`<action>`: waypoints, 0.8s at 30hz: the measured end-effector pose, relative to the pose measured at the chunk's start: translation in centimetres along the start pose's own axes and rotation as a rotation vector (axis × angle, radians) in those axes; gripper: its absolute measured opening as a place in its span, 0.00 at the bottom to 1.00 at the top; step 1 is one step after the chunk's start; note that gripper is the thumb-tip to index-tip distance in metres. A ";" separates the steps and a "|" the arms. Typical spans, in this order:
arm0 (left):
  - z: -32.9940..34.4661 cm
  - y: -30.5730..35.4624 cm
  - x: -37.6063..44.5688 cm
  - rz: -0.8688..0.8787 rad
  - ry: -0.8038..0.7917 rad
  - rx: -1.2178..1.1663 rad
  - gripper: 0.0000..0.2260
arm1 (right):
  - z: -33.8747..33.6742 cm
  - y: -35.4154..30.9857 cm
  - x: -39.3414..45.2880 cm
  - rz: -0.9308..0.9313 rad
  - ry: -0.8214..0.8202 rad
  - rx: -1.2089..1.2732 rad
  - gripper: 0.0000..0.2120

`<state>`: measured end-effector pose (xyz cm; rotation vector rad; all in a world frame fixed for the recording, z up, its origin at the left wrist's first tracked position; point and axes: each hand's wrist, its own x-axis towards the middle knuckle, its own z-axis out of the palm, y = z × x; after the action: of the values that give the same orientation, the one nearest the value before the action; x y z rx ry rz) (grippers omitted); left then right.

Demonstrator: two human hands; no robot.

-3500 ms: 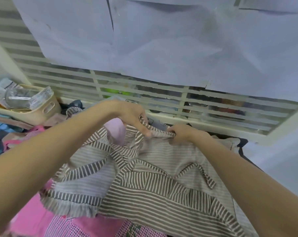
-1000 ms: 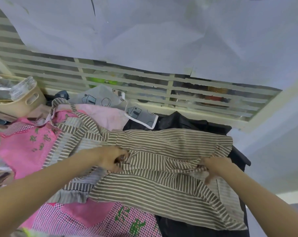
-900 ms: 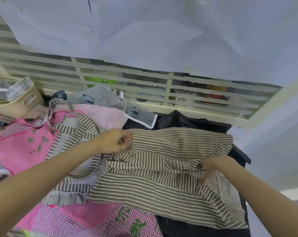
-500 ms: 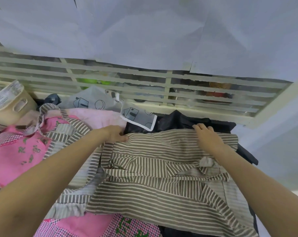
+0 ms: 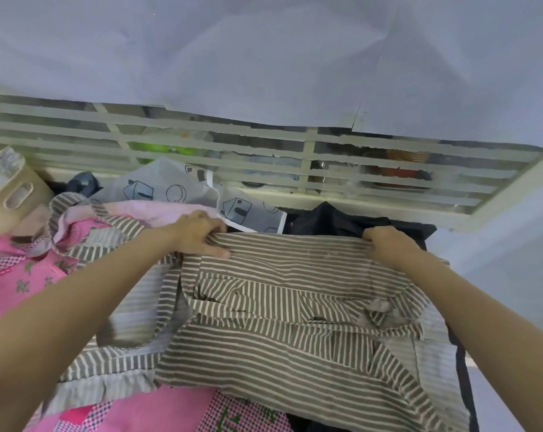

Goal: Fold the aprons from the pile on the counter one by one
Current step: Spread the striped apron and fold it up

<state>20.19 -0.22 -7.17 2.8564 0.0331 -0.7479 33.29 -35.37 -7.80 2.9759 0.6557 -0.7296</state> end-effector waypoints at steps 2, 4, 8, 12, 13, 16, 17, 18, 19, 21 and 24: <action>-0.5 0.7 0.4 0.013 -0.106 0.074 0.26 | 0.0 -0.8 -0.1 -0.010 -0.033 -0.043 0.06; -0.9 1.4 0.6 0.013 -0.107 0.124 0.24 | -0.3 -1.3 -0.6 -0.002 -0.032 -0.138 0.03; -0.2 2.0 -0.1 0.027 0.053 0.340 0.17 | -1.0 -1.1 -1.8 -0.012 -0.015 -0.293 0.14; 1.4 2.1 -2.1 0.031 0.247 0.483 0.16 | -1.6 -0.9 -3.3 -0.114 -0.153 -0.266 0.13; 1.8 2.3 -2.7 0.023 0.280 0.500 0.16 | -1.6 -0.9 -3.8 -0.146 -0.188 -0.253 0.13; 2.8 3.1 -4.9 0.018 0.416 0.468 0.15 | -1.4 -0.5 -5.4 -0.195 -0.273 -0.217 0.11; 3.0 3.6 -6.0 0.029 0.469 0.470 0.14 | -1.3 -0.4 -6.1 -0.216 -0.292 -0.217 0.11; 3.2 3.9 -7.2 0.040 0.514 0.489 0.13 | -1.0 -0.3 -6.9 -0.233 -0.313 -0.216 0.12; 3.2 4.1 -8.2 0.059 0.549 0.496 0.15 | -0.7 -0.3 -7.5 -0.248 -0.341 -0.208 0.15; 4.1 4.8 -10.4 0.115 0.613 0.531 0.20 | 0.6 -0.4 -9.2 -0.277 -0.398 -0.226 0.16; 6.6 5.7 -13.4 0.192 0.605 0.569 0.21 | 2.9 -1.1 -12.0 -0.323 -0.477 -0.292 0.08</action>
<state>5.70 -6.75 -5.27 3.4300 -0.4260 0.2051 21.91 -39.45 -4.99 2.3304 1.0945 -1.1879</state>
